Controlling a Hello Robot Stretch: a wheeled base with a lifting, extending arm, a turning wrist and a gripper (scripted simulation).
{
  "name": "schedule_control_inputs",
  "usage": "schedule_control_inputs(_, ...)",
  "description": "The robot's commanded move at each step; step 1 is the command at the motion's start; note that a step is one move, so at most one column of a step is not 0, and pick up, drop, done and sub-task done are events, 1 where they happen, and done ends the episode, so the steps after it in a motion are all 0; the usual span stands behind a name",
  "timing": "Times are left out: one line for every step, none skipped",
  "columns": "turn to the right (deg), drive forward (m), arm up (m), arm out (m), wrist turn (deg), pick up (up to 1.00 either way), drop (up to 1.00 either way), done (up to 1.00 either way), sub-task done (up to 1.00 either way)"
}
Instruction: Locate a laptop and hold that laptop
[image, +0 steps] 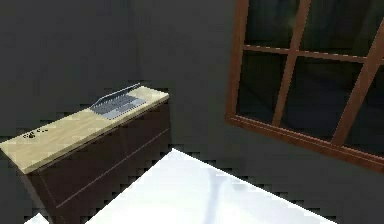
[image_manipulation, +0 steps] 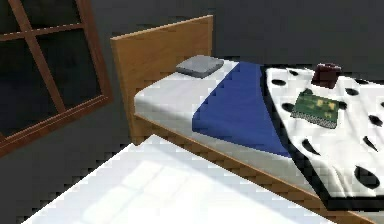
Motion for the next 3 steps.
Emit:
schedule_control_inputs(-6.0,0.00,0.00,0.00,0.0,0.00,0.00,0.00,0.00)
schedule_control_inputs(0.0,0.25,0.00,0.00,0.0,0.00,0.00,0.00,0.00)
schedule_control_inputs(-12.0,0.00,0.00,0.00,0.0,0.00,0.00,0.00,0.00)
